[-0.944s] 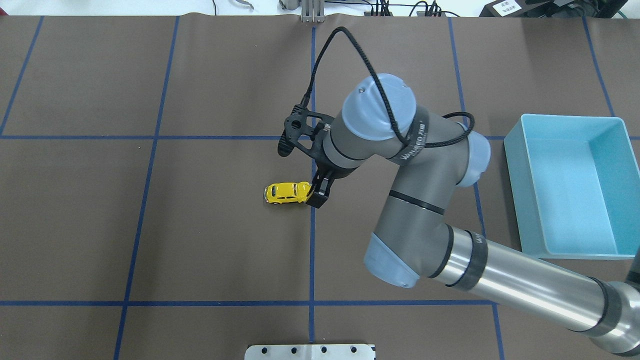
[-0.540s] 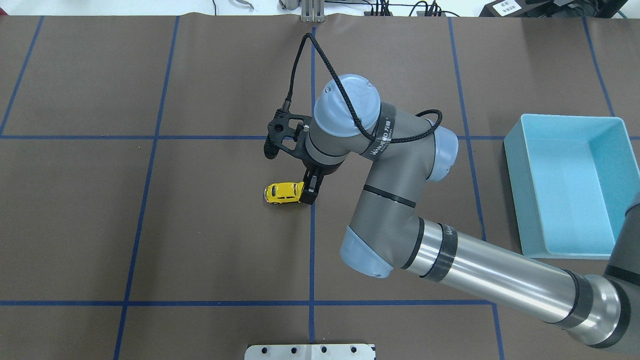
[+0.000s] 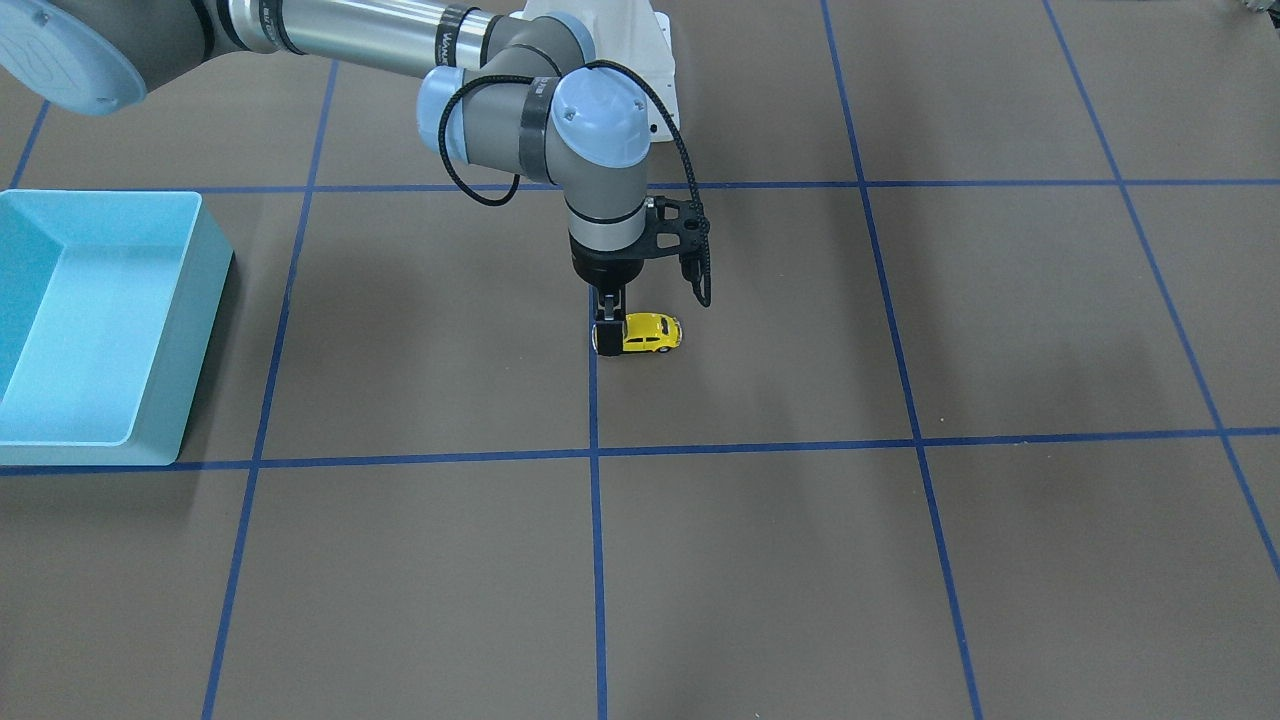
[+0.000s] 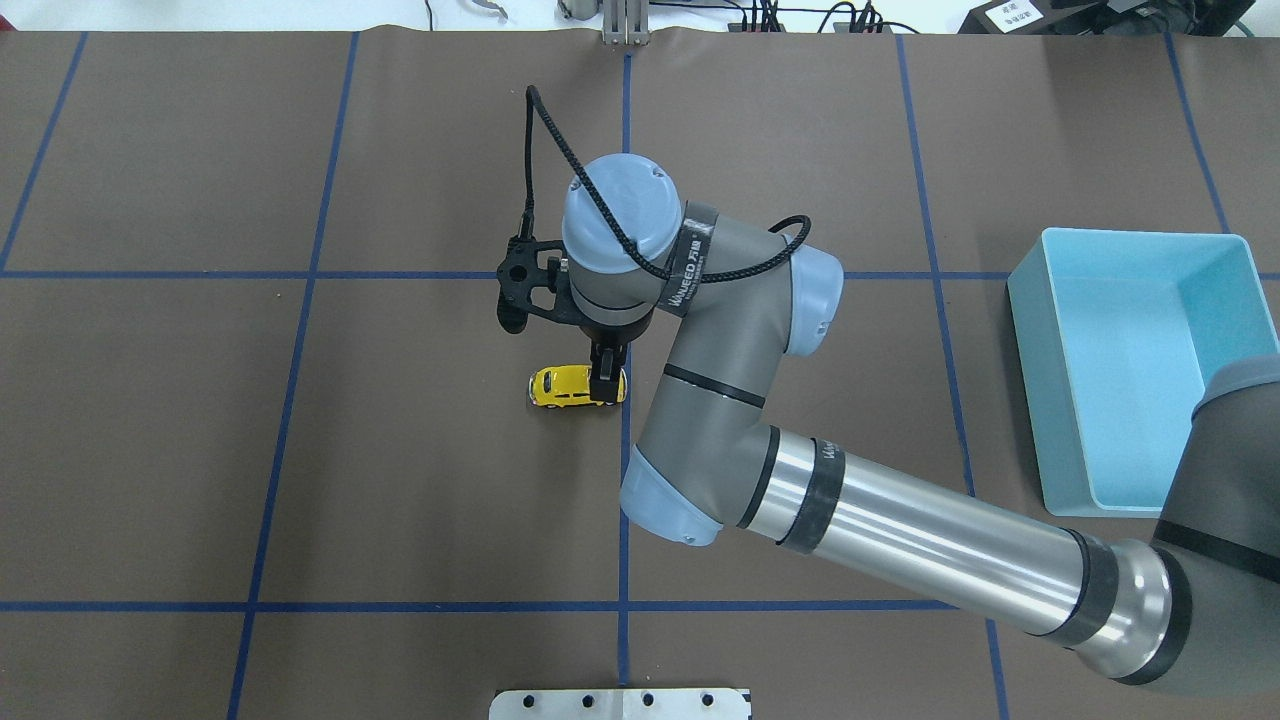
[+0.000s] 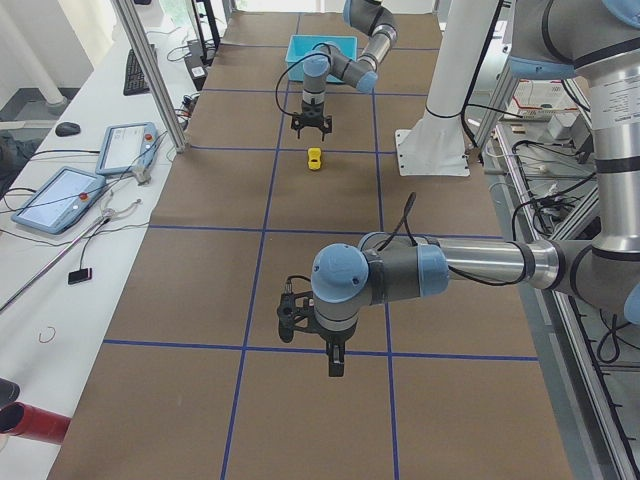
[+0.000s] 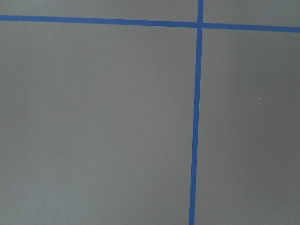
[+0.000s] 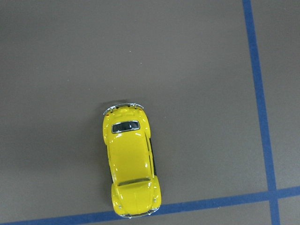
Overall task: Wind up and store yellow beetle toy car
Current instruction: 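Lower the right gripper and close it around the yellow car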
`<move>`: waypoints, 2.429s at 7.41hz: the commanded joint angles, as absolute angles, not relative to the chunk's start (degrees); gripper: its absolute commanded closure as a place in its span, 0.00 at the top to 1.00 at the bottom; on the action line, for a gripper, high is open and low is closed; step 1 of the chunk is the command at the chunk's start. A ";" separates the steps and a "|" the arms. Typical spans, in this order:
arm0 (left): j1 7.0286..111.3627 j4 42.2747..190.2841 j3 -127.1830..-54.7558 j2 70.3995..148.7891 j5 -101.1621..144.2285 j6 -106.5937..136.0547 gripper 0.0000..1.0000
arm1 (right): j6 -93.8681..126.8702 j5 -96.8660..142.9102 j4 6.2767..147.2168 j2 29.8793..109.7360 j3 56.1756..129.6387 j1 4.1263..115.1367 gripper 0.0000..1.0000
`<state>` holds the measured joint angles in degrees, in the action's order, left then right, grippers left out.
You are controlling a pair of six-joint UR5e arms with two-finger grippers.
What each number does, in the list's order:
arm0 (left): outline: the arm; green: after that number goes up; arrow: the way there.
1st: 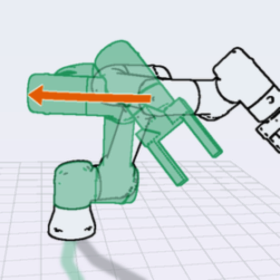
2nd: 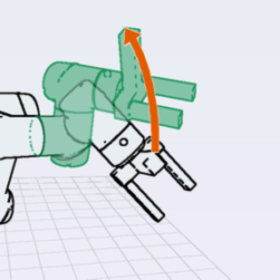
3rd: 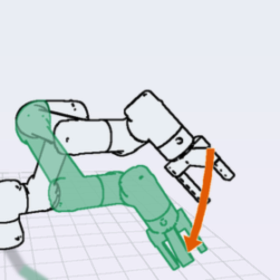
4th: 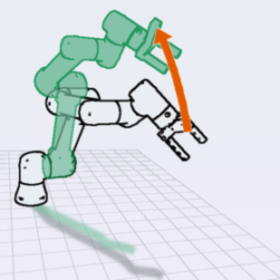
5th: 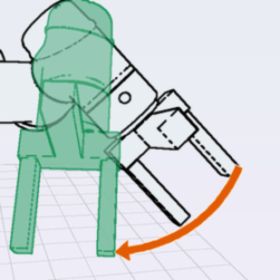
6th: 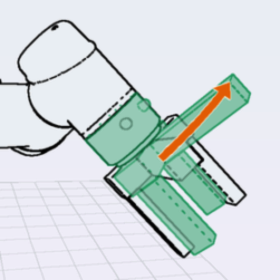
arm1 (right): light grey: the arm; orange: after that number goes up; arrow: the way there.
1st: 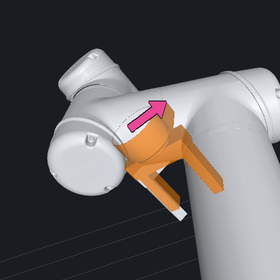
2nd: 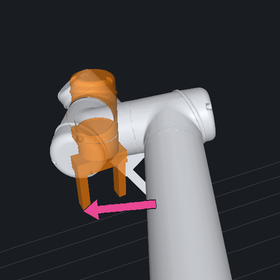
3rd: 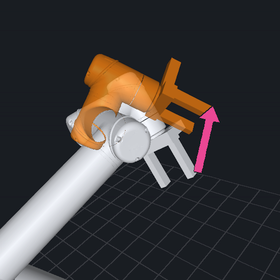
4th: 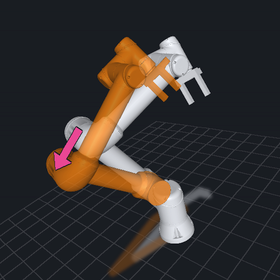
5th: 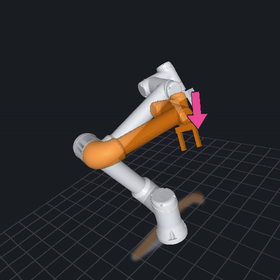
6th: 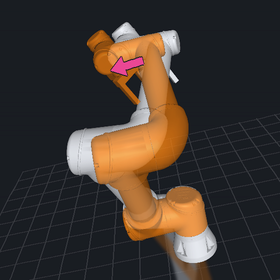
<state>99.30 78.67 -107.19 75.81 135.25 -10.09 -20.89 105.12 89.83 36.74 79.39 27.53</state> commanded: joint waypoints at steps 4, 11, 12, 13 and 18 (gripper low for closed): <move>99.40 79.10 -105.82 75.94 135.26 -10.11 1.00 | -24.79 104.50 90.09 36.13 75.32 24.43 0.99; 99.40 79.01 -105.64 75.94 135.09 -10.02 1.00 | -24.52 101.60 89.65 34.63 74.53 26.63 0.99; 99.32 79.01 -105.56 75.94 135.09 -10.11 1.00 | -24.87 101.78 89.65 34.63 74.36 26.37 0.99; 99.32 79.01 -105.56 76.02 135.09 -10.02 1.00 | -24.79 102.04 89.65 34.54 74.27 26.11 0.99; 99.40 79.01 -105.56 75.94 135.18 -10.02 1.00 | -24.26 101.51 88.95 35.16 73.30 24.35 0.97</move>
